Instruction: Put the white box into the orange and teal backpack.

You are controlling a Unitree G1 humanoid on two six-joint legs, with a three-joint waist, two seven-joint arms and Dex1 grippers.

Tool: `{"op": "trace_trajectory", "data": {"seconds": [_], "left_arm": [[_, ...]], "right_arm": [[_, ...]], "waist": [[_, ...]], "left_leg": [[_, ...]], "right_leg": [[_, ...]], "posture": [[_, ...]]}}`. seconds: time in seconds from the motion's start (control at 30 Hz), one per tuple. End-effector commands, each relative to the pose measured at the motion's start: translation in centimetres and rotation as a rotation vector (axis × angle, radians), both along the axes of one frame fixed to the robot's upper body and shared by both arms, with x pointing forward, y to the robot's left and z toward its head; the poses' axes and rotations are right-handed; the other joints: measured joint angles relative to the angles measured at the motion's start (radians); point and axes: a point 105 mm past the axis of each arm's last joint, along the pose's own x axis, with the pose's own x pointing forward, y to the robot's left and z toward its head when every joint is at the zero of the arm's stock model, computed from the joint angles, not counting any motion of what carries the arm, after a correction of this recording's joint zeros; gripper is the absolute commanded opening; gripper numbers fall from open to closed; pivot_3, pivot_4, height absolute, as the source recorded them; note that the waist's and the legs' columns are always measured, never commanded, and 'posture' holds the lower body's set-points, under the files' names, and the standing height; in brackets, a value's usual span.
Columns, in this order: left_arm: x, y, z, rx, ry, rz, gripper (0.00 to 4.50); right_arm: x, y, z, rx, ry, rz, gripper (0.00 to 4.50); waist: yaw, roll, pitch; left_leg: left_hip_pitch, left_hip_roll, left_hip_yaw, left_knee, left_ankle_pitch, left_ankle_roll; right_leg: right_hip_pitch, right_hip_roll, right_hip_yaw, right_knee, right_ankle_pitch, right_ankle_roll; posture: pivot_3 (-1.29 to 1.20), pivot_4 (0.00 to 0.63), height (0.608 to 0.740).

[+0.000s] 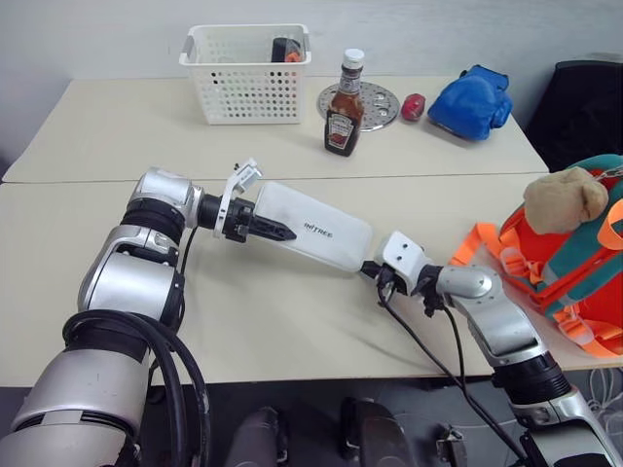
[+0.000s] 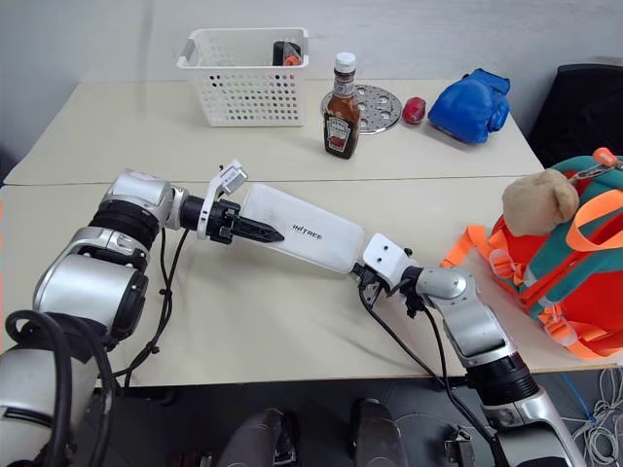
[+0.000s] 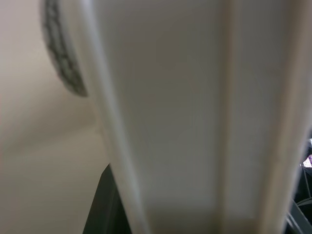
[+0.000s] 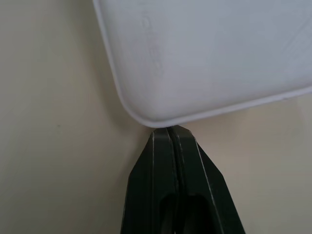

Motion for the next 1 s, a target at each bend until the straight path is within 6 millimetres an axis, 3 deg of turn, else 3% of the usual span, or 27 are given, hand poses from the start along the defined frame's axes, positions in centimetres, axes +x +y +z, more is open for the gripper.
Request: {"op": "trace_trajectory", "data": {"seconds": [0.03,0.2,0.3,0.43,0.6,0.7,0.73,0.83,1.0], "left_arm": [[-0.8,-0.2,2.3,-0.112,-0.019,-0.085,1.43],[-1.2,0.4,3.2,-0.142,-0.071,-0.111,1.43],[-2.1,1.2,3.7,-0.155,-0.154,-0.160,1.43],[-4.5,2.0,4.3,-0.191,-0.284,-0.221,1.43],[-7.8,1.9,5.8,-0.299,-0.358,-0.199,1.43],[-10.5,1.4,6.9,-0.363,-0.424,-0.214,1.43],[-11.0,1.2,7.0,-0.372,-0.434,-0.219,1.43],[-11.6,0.7,6.8,-0.387,-0.431,-0.204,1.43],[-12.2,0.7,6.9,-0.384,-0.434,-0.208,1.43]], "right_arm": [[-0.5,0.7,0.1,0.002,-0.014,0.034,0.00],[-0.7,0.4,0.8,0.017,-0.025,0.024,0.00],[-1.6,-0.4,3.2,0.139,-0.029,-0.027,0.00],[-4.8,-2.8,5.7,0.272,-0.019,-0.125,0.00],[-9.7,-5.9,6.0,0.348,0.051,-0.268,0.00],[-15.4,-7.9,5.2,0.359,0.160,-0.323,0.59],[-16.4,-8.3,5.1,0.357,0.183,-0.339,0.76],[-18.5,-10.1,5.2,0.355,0.205,-0.428,1.69],[-20.3,-13.7,6.9,0.463,0.167,-0.581,3.32]], "waist": [[0.000,0.000,0.000],[-0.001,0.000,0.000],[0.000,0.000,0.000],[0.002,0.000,0.000],[0.029,0.000,0.000],[0.029,0.000,0.000],[0.043,0.005,-0.001],[0.050,0.003,-0.002],[0.049,0.002,-0.001]], "left_leg": [[0.000,0.000,0.000,0.000,0.000,0.000],[0.000,0.000,0.000,0.000,0.000,0.000],[-0.001,0.000,-0.001,0.000,0.000,0.000],[-0.011,0.001,-0.005,0.005,0.000,-0.001],[-0.014,0.001,-0.007,0.007,0.000,0.000],[-0.012,0.000,-0.007,0.009,0.001,0.002],[-0.008,-0.001,-0.005,0.009,0.000,0.003],[-0.009,0.001,-0.011,0.007,-0.002,0.001],[0.006,0.001,-0.007,0.006,-0.008,0.003]], "right_leg": [[0.000,0.000,0.000,0.000,0.000,0.000],[0.000,0.000,0.001,0.000,0.000,0.000],[0.000,0.000,0.002,0.000,0.000,0.000],[-0.007,-0.001,0.005,0.001,0.000,0.000],[-0.007,0.000,0.005,0.001,0.000,0.000],[-0.005,-0.001,0.006,0.001,0.002,0.000],[-0.003,-0.001,0.005,-0.001,0.003,0.000],[0.000,0.003,0.008,-0.001,0.000,0.000],[0.011,0.002,0.014,-0.006,0.001,0.001]], "posture": [[0.00,0.150,0.740],[0.00,0.150,0.740],[0.00,0.150,0.740],[0.00,0.150,0.740],[0.00,0.150,0.740],[0.00,0.150,0.740],[0.00,0.150,0.740],[0.00,0.150,0.740],[0.00,0.150,0.740]]}}
